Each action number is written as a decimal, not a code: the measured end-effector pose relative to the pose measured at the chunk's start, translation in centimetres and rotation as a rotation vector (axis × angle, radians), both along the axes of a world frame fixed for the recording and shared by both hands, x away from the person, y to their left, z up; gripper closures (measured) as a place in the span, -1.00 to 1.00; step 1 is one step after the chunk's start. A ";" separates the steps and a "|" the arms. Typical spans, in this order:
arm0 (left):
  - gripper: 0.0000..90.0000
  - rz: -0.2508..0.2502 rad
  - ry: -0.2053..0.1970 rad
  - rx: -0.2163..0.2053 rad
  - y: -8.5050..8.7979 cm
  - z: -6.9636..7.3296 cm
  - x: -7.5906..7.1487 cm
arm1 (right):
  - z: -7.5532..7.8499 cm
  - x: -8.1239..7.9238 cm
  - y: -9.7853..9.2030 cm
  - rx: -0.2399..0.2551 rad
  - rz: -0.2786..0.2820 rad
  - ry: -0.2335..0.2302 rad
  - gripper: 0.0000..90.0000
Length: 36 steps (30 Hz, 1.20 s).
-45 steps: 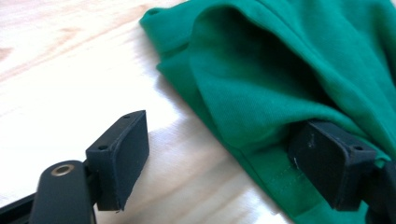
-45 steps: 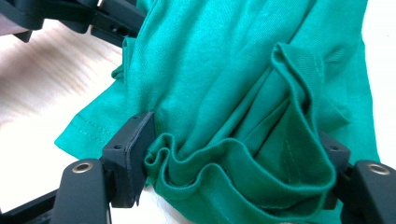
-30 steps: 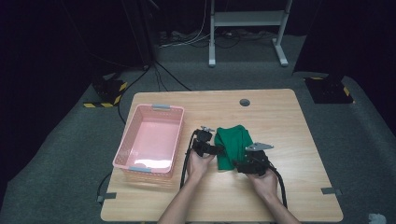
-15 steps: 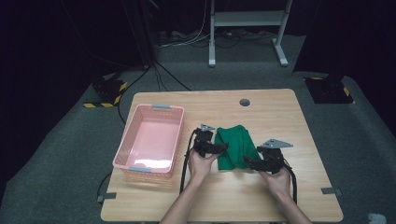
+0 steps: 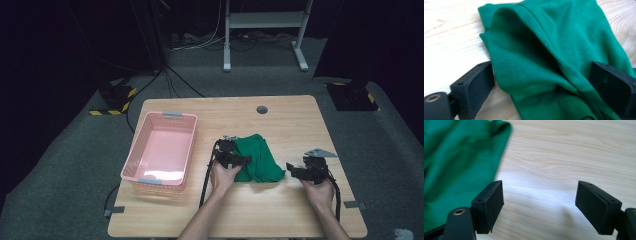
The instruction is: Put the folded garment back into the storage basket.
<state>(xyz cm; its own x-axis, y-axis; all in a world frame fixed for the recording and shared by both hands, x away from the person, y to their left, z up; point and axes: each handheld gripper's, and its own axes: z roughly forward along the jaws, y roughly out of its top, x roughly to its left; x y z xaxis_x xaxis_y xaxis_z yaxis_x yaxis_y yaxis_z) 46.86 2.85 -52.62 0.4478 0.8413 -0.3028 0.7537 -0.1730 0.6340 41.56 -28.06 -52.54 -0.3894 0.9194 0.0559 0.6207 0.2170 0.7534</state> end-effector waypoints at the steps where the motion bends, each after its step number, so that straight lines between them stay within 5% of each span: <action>1: -0.89 0.001 0.004 0.004 -0.1 -0.1 0.1 | -0.1 0.0 -0.4 -0.005 -0.011 0.001 -0.50; 8: -0.86 -0.001 -0.027 0.096 -1.1 -0.1 0.2 | -1.4 0.5 -2.0 -0.059 -0.050 0.014 -0.56; 14: -0.63 -0.030 -0.089 0.156 -1.9 -0.2 0.0 | -1.6 0.4 -2.4 -0.063 -0.048 -0.003 -0.61; 36: 0.46 -0.105 -0.077 0.114 -1.8 0.1 -0.2 | -1.6 0.5 -2.4 -0.065 -0.058 0.004 -0.68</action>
